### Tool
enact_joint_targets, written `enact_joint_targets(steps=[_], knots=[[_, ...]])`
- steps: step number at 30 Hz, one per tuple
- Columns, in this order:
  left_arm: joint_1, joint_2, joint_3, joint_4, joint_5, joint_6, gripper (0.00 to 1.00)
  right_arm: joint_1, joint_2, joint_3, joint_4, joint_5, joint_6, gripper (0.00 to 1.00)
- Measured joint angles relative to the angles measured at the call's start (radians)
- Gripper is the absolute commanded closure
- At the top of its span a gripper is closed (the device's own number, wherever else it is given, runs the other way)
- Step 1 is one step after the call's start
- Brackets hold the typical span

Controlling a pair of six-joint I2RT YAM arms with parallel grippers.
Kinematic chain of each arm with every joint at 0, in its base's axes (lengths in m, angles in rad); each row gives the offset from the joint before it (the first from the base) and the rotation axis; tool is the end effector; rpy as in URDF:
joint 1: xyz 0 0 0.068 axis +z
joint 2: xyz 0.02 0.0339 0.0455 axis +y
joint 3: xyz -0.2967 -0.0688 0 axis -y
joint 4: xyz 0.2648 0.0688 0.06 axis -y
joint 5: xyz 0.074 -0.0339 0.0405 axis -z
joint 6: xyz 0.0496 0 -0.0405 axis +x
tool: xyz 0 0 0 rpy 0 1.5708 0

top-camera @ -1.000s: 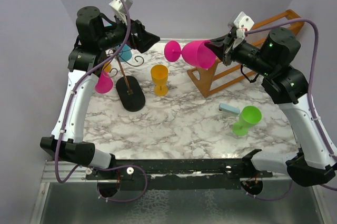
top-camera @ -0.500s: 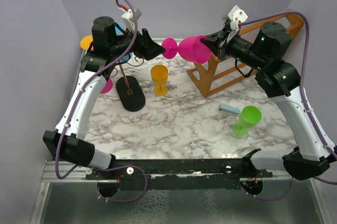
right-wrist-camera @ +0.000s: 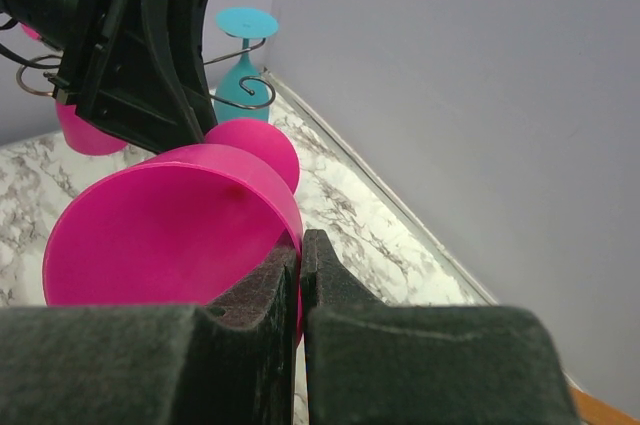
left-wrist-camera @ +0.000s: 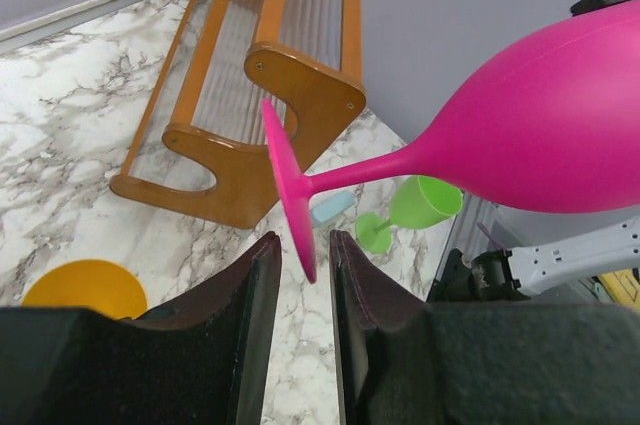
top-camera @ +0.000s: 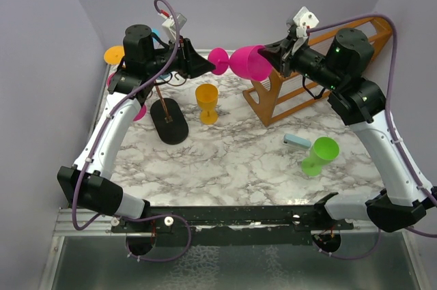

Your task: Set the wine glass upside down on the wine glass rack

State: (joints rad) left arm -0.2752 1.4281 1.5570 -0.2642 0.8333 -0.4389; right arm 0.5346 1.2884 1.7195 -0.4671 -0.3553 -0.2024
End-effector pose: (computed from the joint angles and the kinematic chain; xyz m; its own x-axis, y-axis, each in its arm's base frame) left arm 0.3163 -0.1275 0.4862 -0.4951 -0.1571 -0.8545 0.7491 0.4210 -0.5114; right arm 0.2263 0.1541 0.5593 0.1258 -0.1445 -0.9815 -0.7672 0.6131 -0.1886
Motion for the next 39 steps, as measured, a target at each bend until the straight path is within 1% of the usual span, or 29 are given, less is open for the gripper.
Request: enact_joint_targets(steps=[7, 8, 10, 11, 14, 18, 19, 20, 23, 25, 27, 29, 34, 39], knots=[[0.003, 0.002, -0.019, 0.043, 0.017, -0.039, 0.97, -0.003, 0.000, -0.026, 0.018, 0.000, 0.000, 0.99], [0.003, 0.003, -0.023, 0.047, 0.016, -0.041, 1.00, -0.003, 0.000, -0.030, 0.020, 0.000, 0.000, 0.99], [0.005, 0.003, -0.026, 0.048, 0.016, -0.049, 1.00, -0.004, 0.000, -0.036, 0.023, 0.000, 0.000, 0.97], [0.006, 0.003, -0.027, 0.048, 0.016, -0.050, 1.00, -0.005, 0.000, -0.039, 0.024, 0.000, 0.000, 0.94], [0.007, 0.003, -0.028, 0.048, 0.015, -0.050, 1.00, -0.005, -0.005, -0.047, 0.027, 0.000, 0.000, 0.78], [0.005, 0.003, -0.028, 0.054, 0.015, -0.035, 1.00, -0.005, -0.015, -0.067, 0.027, -0.001, -0.010, 0.61], [0.005, 0.003, -0.028, 0.051, 0.013, -0.023, 1.00, -0.005, -0.018, -0.074, 0.026, -0.001, -0.013, 0.54], [0.005, 0.003, -0.027, 0.046, 0.010, -0.011, 1.00, -0.005, -0.019, -0.079, 0.026, -0.001, -0.017, 0.48], [0.008, 0.003, -0.013, 0.002, -0.023, 0.039, 1.00, -0.005, -0.029, -0.090, 0.021, -0.001, -0.034, 0.33], [0.014, 0.003, 0.003, -0.026, -0.047, 0.076, 1.00, -0.005, -0.040, -0.092, 0.016, 0.000, -0.050, 0.22], [0.023, 0.000, 0.024, -0.052, -0.072, 0.110, 1.00, -0.005, -0.058, -0.094, 0.011, 0.007, -0.065, 0.14], [0.040, -0.007, 0.039, -0.072, -0.092, 0.138, 1.00, -0.005, -0.081, -0.098, 0.010, 0.020, -0.082, 0.11], [0.081, -0.028, 0.090, -0.124, -0.156, 0.202, 1.00, -0.005, -0.138, -0.110, 0.008, 0.063, -0.120, 0.09], [0.089, -0.042, 0.159, -0.173, -0.305, 0.281, 1.00, -0.006, -0.189, -0.175, 0.012, 0.089, -0.157, 0.09]])
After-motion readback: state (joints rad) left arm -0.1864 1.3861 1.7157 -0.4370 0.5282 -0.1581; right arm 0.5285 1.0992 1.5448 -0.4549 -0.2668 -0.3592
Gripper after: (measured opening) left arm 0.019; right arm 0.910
